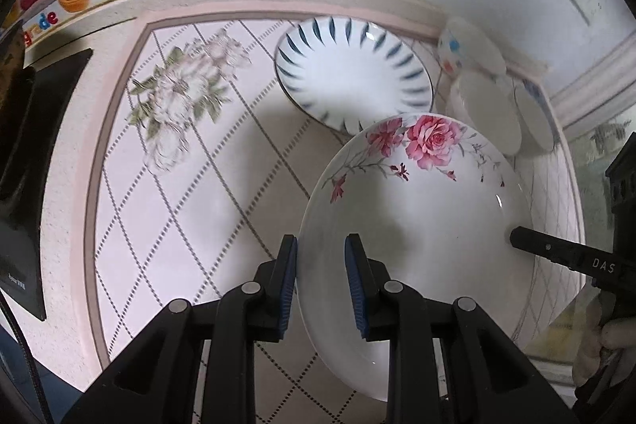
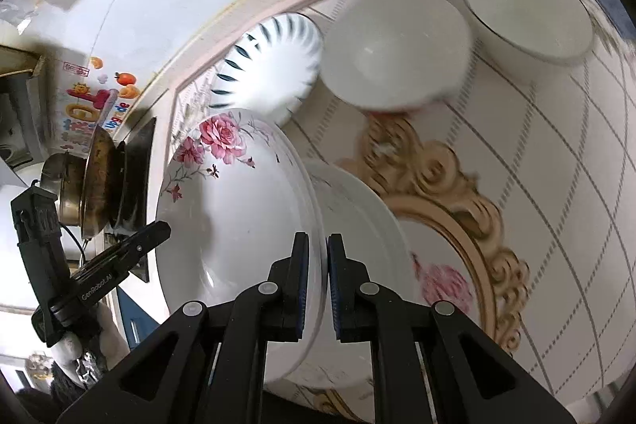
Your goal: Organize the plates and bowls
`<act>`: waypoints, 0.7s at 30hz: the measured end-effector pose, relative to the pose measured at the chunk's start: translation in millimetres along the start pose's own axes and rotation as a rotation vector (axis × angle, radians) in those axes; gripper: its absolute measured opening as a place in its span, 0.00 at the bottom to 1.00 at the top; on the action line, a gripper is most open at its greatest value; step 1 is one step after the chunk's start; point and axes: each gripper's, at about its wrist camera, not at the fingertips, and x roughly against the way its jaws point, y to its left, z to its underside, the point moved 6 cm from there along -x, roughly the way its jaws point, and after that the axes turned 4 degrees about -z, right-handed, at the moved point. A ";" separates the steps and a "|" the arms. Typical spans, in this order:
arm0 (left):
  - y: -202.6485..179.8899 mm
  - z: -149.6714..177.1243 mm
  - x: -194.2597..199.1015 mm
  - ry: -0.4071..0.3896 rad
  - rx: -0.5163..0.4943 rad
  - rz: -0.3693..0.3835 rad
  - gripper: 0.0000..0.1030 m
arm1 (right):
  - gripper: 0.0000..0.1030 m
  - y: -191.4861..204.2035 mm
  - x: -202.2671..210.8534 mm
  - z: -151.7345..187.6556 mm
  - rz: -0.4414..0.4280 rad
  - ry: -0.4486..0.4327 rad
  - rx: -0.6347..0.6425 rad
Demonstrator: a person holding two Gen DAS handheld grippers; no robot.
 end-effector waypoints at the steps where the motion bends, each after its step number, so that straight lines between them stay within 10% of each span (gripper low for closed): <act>1: -3.3 2.4 -2.8 0.007 -0.010 -0.009 0.21 | 0.11 -3.8 -0.6 3.8 0.002 0.002 -0.002; 21: -15.4 26.4 -33.4 0.088 -0.040 -0.102 0.21 | 0.11 -30.1 -23.1 24.3 0.021 0.041 0.006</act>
